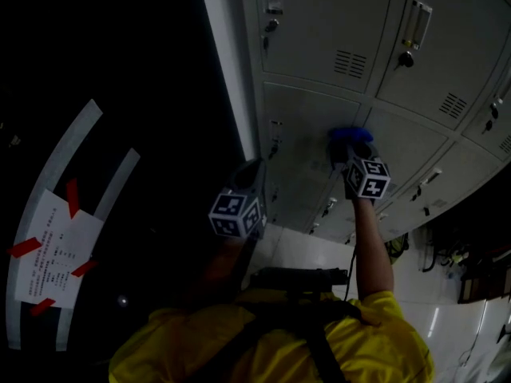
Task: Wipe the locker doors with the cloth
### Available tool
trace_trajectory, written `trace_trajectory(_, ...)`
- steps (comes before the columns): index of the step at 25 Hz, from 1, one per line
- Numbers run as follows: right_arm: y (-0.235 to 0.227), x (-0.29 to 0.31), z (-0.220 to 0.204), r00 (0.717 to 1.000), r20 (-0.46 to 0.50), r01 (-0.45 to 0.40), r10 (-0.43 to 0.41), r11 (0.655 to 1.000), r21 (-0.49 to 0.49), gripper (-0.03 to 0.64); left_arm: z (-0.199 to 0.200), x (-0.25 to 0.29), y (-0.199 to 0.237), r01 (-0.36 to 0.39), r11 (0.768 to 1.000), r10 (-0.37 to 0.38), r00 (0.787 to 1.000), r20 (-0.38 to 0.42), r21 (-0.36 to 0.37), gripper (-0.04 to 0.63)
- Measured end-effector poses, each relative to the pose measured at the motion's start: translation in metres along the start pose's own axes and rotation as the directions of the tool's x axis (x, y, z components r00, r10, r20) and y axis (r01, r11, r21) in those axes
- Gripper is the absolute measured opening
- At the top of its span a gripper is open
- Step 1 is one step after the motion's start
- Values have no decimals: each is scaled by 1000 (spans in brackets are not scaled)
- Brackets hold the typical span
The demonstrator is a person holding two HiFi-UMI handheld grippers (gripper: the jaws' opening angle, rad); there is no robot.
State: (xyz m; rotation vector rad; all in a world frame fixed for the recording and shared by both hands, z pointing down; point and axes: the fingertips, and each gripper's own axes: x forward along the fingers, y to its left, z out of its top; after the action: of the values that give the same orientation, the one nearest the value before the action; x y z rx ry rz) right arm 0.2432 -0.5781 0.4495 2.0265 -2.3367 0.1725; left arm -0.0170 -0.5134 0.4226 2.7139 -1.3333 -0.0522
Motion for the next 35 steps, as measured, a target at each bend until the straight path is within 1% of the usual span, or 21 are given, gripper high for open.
trace_trajectory(2, 15, 10, -1, 999, 8, -39, 39, 999, -6, 74, -3, 0, -3, 4, 1000, -4, 1000, -4, -2, -6)
trace_trajectory(5, 56, 40, -5, 988, -11, -155, 155, 988, -22, 74, -4, 3, -1, -7, 1000, 7, 1000, -9, 3, -6)
trace_trajectory(8, 110, 76, -1, 968, -2, -251, 252, 966, -63, 74, -3, 5, -1, -19, 1000, 19, 1000, -19, 17, -6)
trace_trajectory(11, 167, 109, 1, 940, -26, -343, 342, 937, -68, 74, -1, 0, -6, -22, 999, 22, 1000, -22, 30, -6)
trace_trajectory(14, 205, 133, -3, 921, -44, -390, 388, 919, -52, 74, -4, -6, -7, -23, 999, 24, 999, -24, 29, -6)
trace_trajectory(16, 214, 136, -6, 918, -51, -395, 393, 918, -40, 74, -10, -9, -4, -27, 999, 28, 999, -32, 18, -6)
trace_trajectory(18, 206, 122, -1, 925, -22, -379, 378, 924, -46, 74, -15, -10, -1, -27, 1000, 27, 999, -32, 2, -6)
trace_trajectory(20, 181, 93, 7, 941, 31, -336, 338, 940, -55, 74, -13, -7, 2, -21, 1000, 21, 1000, -20, -3, -6)
trace_trajectory(22, 138, 61, -2, 965, 45, -256, 258, 966, -45, 74, -13, -4, 3, -12, 1000, 12, 1000, -13, -3, -6)
trace_trajectory(24, 85, 33, -22, 988, 23, -153, 154, 988, -18, 74, -15, 1, 3, -2, 1000, 2, 1000, -14, -10, -6)
trace_trajectory(26, 38, 15, -42, 998, -4, -55, 55, 998, 11, 74, -18, 10, 1, 10, 1000, -10, 1000, -20, -22, -6)
trace_trajectory(28, 10, 8, -56, 1000, -18, -5, 6, 999, 35, 74, -19, 18, -5, 31, 999, -32, 999, -25, -31, -6)
trace_trajectory(30, 3, 12, -62, 1000, -11, -2, 2, 999, 44, 74, -17, 26, -11, 52, 998, -53, 998, -26, -32, -6)
trace_trajectory(32, 7, 16, -63, 1000, 6, -10, 10, 999, 41, 74, -14, 29, -12, 57, 998, -58, 998, -20, -28, -6)
trace_trajectory(33, 13, 20, -64, 999, 9, -34, 33, 998, 44, 74, -14, 29, -12, 56, 998, -56, 998, -18, -23, -6)
trace_trajectory(35, 39, 38, -67, 992, -1, -129, 129, 991, 47, 74, -15, 29, -9, 48, 999, -49, 999, -22, -13, -6)
